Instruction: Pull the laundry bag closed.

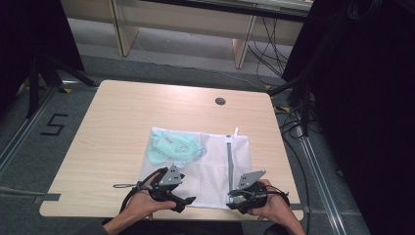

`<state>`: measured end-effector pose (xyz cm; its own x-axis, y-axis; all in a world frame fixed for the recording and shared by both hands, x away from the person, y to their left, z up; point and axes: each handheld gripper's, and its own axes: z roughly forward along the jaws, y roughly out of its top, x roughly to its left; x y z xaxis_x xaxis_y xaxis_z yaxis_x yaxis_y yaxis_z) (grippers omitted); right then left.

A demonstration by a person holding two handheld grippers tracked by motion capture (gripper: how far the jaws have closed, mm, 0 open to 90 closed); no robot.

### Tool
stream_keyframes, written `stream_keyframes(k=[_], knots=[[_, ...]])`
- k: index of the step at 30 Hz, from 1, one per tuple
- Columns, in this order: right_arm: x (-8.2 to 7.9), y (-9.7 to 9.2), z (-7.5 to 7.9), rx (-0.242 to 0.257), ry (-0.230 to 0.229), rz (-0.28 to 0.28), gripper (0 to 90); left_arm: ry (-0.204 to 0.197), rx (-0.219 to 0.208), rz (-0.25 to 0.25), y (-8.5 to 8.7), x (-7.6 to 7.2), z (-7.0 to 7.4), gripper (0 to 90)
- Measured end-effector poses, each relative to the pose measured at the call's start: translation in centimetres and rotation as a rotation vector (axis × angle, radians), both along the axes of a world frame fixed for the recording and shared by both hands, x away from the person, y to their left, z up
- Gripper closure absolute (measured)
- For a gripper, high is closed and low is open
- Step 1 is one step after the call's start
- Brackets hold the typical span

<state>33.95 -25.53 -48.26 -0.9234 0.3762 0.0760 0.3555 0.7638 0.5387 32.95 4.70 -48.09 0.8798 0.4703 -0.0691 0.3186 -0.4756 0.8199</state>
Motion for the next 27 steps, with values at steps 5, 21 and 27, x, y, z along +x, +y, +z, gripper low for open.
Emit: stream_keyframes(k=[5, 21, 27], knots=[[0.08, 0.26, -0.04, -0.021, 0.009, 0.045, 58.6, 0.015, 0.005, -0.003, 0.05, 0.01, -0.01, 17.3], [-0.23, 0.28, 0.14, -0.040, 0.002, 0.122, 74.7, 0.008, -0.002, 0.016, 0.08, -0.08, -0.10, 16.9], [-0.38, 0.51, 0.29, -0.053, -0.008, 0.156, 79.5, 0.010, -0.005, 0.025, 0.08, -0.15, -0.14, 16.8]])
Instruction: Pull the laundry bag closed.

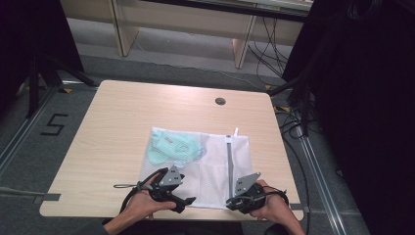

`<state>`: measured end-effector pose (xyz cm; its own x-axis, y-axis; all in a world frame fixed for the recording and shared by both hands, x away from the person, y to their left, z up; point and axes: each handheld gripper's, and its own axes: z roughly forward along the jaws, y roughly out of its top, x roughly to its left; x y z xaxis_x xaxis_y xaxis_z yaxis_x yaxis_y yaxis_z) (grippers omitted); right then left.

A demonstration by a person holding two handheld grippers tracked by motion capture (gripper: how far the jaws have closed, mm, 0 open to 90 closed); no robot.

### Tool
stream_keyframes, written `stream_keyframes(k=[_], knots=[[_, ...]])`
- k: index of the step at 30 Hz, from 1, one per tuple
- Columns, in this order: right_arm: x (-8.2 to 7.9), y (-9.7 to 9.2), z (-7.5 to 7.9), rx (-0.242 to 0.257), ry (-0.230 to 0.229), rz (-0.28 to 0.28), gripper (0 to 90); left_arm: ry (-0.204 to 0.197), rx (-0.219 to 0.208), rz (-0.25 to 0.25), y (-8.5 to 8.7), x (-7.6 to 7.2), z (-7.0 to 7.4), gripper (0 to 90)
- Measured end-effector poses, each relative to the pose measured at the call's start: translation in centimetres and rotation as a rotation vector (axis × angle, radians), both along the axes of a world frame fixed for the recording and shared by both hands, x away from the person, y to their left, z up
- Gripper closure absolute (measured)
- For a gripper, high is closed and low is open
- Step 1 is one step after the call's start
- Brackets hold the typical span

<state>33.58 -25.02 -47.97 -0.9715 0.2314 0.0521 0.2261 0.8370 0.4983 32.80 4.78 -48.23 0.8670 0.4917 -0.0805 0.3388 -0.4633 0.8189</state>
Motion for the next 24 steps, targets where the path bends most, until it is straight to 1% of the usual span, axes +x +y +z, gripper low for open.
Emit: stream_keyframes(k=[1, 2, 3, 4, 5, 6, 7, 8, 11, 12, 13, 14, 15, 16, 17, 18, 19, 20, 21, 22, 23, 24], knots=[[0.2, 0.0, 0.0, 0.004, -0.011, 0.021, 80.7, 0.000, 0.002, -0.002, 0.0, 0.0, 0.0, 16.9], [0.2, 0.0, 0.0, 0.004, -0.011, 0.021, 80.7, -0.002, 0.000, 0.000, 0.0, 0.1, 0.0, 16.9], [0.2, -0.1, 0.1, 0.004, -0.005, 0.012, 81.1, -0.001, 0.002, -0.001, 0.0, 0.1, 0.0, 16.9], [0.1, -0.2, 0.2, -0.002, 0.010, -0.018, 81.9, -0.002, 0.005, -0.003, 0.0, 0.0, 0.0, 16.9], [0.1, -0.2, 0.2, -0.002, 0.010, -0.018, 81.9, -0.002, 0.007, -0.004, 0.0, 0.0, 0.0, 16.9], [0.3, -0.3, 0.1, 0.004, 0.003, -0.005, 82.6, -0.003, 0.003, -0.003, 0.0, 0.0, 0.0, 16.9], [0.1, -0.3, 0.2, -0.003, 0.013, -0.028, 83.8, 0.000, 0.002, -0.005, 0.0, 0.0, 0.0, 16.9], [0.3, -0.4, 0.2, 0.000, 0.005, -0.009, 84.6, 0.000, 0.001, -0.003, 0.0, 0.0, 0.0, 16.9], [0.3, -0.4, 0.2, 0.005, 0.017, -0.013, 85.8, -0.003, 0.000, -0.002, 0.0, 0.0, 0.0, 16.9], [0.1, -0.5, 0.2, 0.000, 0.027, -0.034, 86.1, -0.003, 0.005, -0.008, 0.0, 0.1, 0.0, 16.9], [0.1, -0.5, 0.2, 0.000, 0.030, -0.038, 86.2, -0.005, 0.011, -0.011, 0.0, 0.1, 0.0, 16.9], [0.1, -0.5, 0.3, 0.000, 0.032, -0.042, 86.2, 0.008, 0.003, -0.009, 0.0, 0.0, 0.0, 16.9], [0.1, -0.5, 0.3, -0.002, 0.029, -0.050, 86.3, 0.009, -0.003, -0.012, -0.1, 0.0, -0.1, 16.9], [0.3, -0.5, 0.3, 0.008, 0.031, -0.049, 86.3, 0.010, 0.005, -0.015, -0.1, 0.0, -0.1, 17.2], [0.2, -0.5, 0.5, 0.009, 0.032, -0.067, 86.3, 0.035, 0.002, -0.024, -0.3, -0.1, -0.1, 18.4], [0.2, -0.6, 0.6, 0.019, 0.034, -0.075, 86.4, 0.060, -0.025, -0.033, -0.5, -0.1, -0.2, 19.3], [0.2, -0.5, 0.6, 0.028, 0.036, -0.085, 86.4, 0.066, -0.033, -0.042, -0.8, -0.3, -0.2, 19.9], [0.4, -0.6, 0.8, 0.028, 0.024, -0.070, 86.4, 0.059, -0.032, -0.056, -1.1, -0.4, -0.3, 20.5], [0.3, -0.6, 0.9, 0.024, 0.035, -0.092, 86.4, 0.037, -0.017, -0.072, -1.4, -0.5, -0.4, 21.0], [0.5, -0.5, 0.8, 0.041, 0.024, -0.081, 86.4, 0.020, 0.001, -0.090, -1.7, -0.6, -0.5, 20.8], [0.3, -0.6, 1.0, 0.033, 0.036, -0.108, 86.4, -0.008, 0.002, -0.112, -1.9, -0.7, -0.7, 21.0], [0.3, -0.6, 1.0, 0.030, 0.035, -0.115, 86.4, -0.025, 0.015, -0.119, -2.1, -0.7, -0.9, 21.9]])
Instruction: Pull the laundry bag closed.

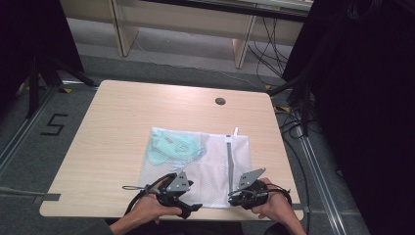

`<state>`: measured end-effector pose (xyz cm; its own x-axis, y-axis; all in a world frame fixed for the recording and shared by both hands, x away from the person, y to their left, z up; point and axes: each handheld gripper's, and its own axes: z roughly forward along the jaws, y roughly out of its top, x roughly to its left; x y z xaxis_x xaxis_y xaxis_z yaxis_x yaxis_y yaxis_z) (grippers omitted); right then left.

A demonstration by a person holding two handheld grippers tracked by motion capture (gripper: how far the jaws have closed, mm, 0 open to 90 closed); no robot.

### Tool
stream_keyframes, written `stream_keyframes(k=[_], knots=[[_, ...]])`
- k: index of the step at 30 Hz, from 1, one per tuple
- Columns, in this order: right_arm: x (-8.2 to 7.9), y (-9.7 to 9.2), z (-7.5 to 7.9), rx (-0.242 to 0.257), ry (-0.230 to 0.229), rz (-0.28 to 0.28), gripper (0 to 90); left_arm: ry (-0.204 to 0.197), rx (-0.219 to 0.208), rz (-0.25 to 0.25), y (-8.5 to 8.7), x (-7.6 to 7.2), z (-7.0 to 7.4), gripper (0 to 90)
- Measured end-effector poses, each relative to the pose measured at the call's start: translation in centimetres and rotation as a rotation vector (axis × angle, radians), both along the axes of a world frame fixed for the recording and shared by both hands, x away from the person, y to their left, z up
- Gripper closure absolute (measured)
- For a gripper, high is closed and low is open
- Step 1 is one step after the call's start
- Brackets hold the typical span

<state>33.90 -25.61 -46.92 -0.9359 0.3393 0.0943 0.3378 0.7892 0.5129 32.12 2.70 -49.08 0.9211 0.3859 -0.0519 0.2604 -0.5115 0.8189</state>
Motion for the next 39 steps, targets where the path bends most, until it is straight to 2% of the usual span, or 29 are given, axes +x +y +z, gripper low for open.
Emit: stream_keyframes(k=[1, 2, 3, 5, 6, 8, 9, 11, 13, 14, 17, 18, 20, 23, 26, 27, 31, 32, 33, 34, 36, 37, 38, 39], knots=[[0.1, 0.0, 0.0, 0.008, -0.011, 0.011, 86.4, 0.005, -0.011, 0.002, -0.2, 0.0, -0.2, 23.0], [0.0, 0.0, 0.1, 0.010, -0.009, -0.011, 86.4, -0.005, 0.000, 0.000, -0.3, 0.1, -0.2, 23.1], [0.1, 0.0, 0.1, 0.017, -0.019, 0.005, 86.4, -0.012, -0.005, -0.007, -0.5, 0.1, -0.2, 23.7], [-0.1, 0.1, 0.4, 0.021, -0.001, -0.035, 86.4, -0.024, -0.001, -0.006, -0.8, 0.1, -0.2, 26.6], [0.0, 0.0, 0.4, 0.030, -0.004, -0.035, 86.4, -0.026, -0.023, -0.007, -1.1, 0.0, -0.3, 27.4], [0.1, 0.0, 0.5, 0.041, -0.010, -0.044, 86.4, -0.024, -0.017, -0.012, -1.7, 0.0, -0.5, 28.8], [0.1, -0.1, 0.6, 0.039, -0.017, -0.059, 86.4, -0.006, -0.022, -0.013, -2.1, -0.1, -0.6, 30.7], [0.2, -0.1, 0.8, 0.051, -0.032, -0.058, 86.4, -0.018, -0.016, -0.028, -2.7, -0.1, -0.9, 32.9], [0.2, -0.2, 1.0, 0.053, -0.041, -0.071, 86.4, -0.007, -0.018, -0.029, -3.3, -0.2, -1.2, 36.6], [0.3, -0.2, 0.9, 0.060, -0.051, -0.057, 86.4, -0.009, -0.018, -0.035, -3.6, -0.1, -1.4, 36.7], [0.2, -0.3, 1.1, 0.068, -0.032, -0.079, 86.4, -0.047, 0.017, -0.041, -4.0, 0.0, -1.7, 38.3], [0.2, -0.3, 1.1, 0.070, -0.037, -0.089, 86.4, -0.033, -0.003, -0.031, -4.1, 0.1, -1.8, 39.3], [0.2, -0.3, 1.1, 0.071, -0.039, -0.089, 86.4, -0.037, -0.008, -0.022, -4.2, 0.4, -1.7, 41.4], [0.2, -0.3, 1.2, 0.076, -0.046, -0.092, 86.4, -0.022, -0.042, -0.015, -4.7, 0.3, -1.7, 41.8], [0.2, -0.4, 1.3, 0.081, -0.046, -0.099, 86.4, -0.032, -0.032, -0.030, -5.3, 0.3, -1.7, 43.4], [0.2, -0.5, 1.3, 0.076, -0.043, -0.113, 86.4, -0.038, -0.046, -0.028, -5.7, 0.3, -1.9, 43.9], [0.2, -0.5, 1.4, 0.080, -0.049, -0.114, 86.4, -0.031, -0.032, -0.057, -6.4, 0.1, -2.4, 47.8], [0.3, -0.6, 1.4, 0.083, -0.053, -0.104, 86.4, -0.042, -0.011, -0.062, -6.5, 0.2, -2.4, 48.2], [0.0, -0.5, 1.5, 0.083, -0.035, -0.126, 86.4, -0.043, -0.025, -0.055, -6.6, 0.2, -2.5, 49.4], [0.0, -0.6, 1.5, 0.084, -0.034, -0.126, 86.4, -0.049, -0.020, -0.056, -6.7, 0.3, -2.5, 50.4], [0.2, -0.6, 1.4, 0.087, -0.050, -0.104, 86.4, -0.060, -0.035, -0.057, -7.0, 0.3, -2.5, 53.8], [0.3, -0.6, 1.4, 0.087, -0.054, -0.099, 86.4, -0.078, -0.037, -0.062, -7.1, 0.2, -2.5, 56.3], [0.1, -0.6, 1.5, 0.085, -0.034, -0.123, 86.4, -0.079, -0.022, -0.073, -7.2, 0.2, -2.4, 58.8], [0.1, -0.6, 1.5, 0.083, -0.039, -0.121, 86.4, -0.080, -0.025, -0.082, -7.2, 0.2, -2.4, 63.4]])
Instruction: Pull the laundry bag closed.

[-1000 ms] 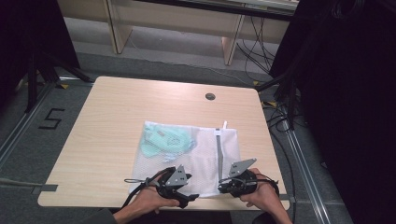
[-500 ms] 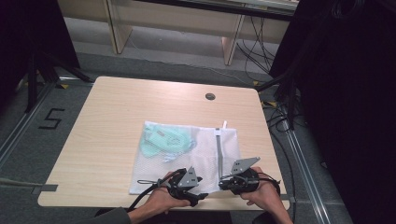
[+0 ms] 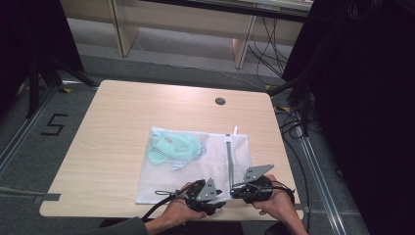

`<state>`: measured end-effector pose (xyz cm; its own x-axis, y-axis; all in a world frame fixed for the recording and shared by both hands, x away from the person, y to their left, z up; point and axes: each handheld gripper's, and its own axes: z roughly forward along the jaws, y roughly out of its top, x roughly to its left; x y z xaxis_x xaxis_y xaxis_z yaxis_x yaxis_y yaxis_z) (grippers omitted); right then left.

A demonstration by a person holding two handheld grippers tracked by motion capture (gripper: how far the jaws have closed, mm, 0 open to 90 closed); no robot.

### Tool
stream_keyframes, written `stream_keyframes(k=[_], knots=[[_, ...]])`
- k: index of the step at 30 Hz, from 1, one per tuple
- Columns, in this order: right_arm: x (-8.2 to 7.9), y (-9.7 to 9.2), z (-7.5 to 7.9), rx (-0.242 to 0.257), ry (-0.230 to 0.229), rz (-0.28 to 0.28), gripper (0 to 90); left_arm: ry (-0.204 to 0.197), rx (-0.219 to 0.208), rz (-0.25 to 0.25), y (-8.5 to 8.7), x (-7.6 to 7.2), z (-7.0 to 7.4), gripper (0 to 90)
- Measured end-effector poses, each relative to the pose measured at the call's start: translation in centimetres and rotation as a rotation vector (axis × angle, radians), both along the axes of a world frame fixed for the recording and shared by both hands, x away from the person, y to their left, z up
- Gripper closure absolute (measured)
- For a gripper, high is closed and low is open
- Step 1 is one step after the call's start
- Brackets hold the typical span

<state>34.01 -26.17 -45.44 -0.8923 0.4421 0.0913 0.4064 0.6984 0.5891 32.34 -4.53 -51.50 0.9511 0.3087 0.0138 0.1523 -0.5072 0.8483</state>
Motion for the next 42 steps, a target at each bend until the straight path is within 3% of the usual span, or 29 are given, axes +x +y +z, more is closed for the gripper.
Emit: stream_keyframes(k=[2, 8, 9, 13, 19, 22, 23, 27, 29, 36, 37, 38, 40, 42], knots=[[0.1, 0.0, 0.0, -0.001, -0.004, 0.003, 86.4, -0.005, -0.016, -0.005, -0.2, 0.0, -0.1, 68.5], [0.1, 0.0, 0.0, 0.003, -0.003, 0.004, 86.4, -0.028, -0.007, -0.024, -0.8, 0.0, -0.3, 71.6], [0.1, 0.0, 0.0, 0.004, -0.012, 0.007, 86.4, -0.035, 0.013, -0.032, -0.8, 0.0, -0.3, 71.9], [0.0, 0.1, 0.0, 0.005, 0.000, -0.001, 86.4, -0.029, -0.009, -0.035, -1.1, 0.1, -0.5, 76.7], [0.0, 0.1, 0.0, 0.005, 0.004, -0.004, 86.4, -0.027, 0.002, -0.049, -1.0, 0.2, -0.4, 87.5], [0.1, 0.0, -0.1, 0.004, -0.003, 0.005, 86.4, -0.024, 0.012, -0.056, -1.0, 0.2, -0.3, 88.3], [0.1, 0.0, -0.1, 0.004, 0.003, 0.003, 86.4, -0.040, 0.019, -0.068, -1.0, 0.3, -0.3, 88.5], [0.2, 0.0, -0.3, 0.005, 0.013, -0.002, 86.4, -0.022, 0.021, -0.057, -0.9, 0.2, -0.3, 88.7], [0.5, -0.1, -0.4, 0.011, -0.009, 0.019, 86.4, -0.029, 0.027, -0.059, -1.0, 0.2, -0.2, 88.8], [0.6, -0.3, -0.9, 0.008, 0.047, -0.004, 86.5, -0.058, 0.043, -0.094, -1.3, -0.2, -0.3, 89.0], [0.6, -0.3, -1.0, 0.005, 0.052, -0.003, 86.4, -0.059, 0.064, -0.101, -1.2, -0.1, -0.3, 89.0], [0.6, -0.3, -1.1, 0.003, 0.056, -0.006, 86.5, -0.051, 0.040, -0.089, -1.2, -0.2, -0.4, 89.1], [0.8, -0.2, -1.2, -0.008, 0.036, 0.008, 86.5, -0.047, 0.062, -0.099, -1.2, -0.2, -0.3, 89.1], [0.8, -0.1, -1.3, -0.023, 0.067, -0.007, 86.5, -0.048, 0.047, -0.100, -1.3, -0.4, -0.4, 89.1]])
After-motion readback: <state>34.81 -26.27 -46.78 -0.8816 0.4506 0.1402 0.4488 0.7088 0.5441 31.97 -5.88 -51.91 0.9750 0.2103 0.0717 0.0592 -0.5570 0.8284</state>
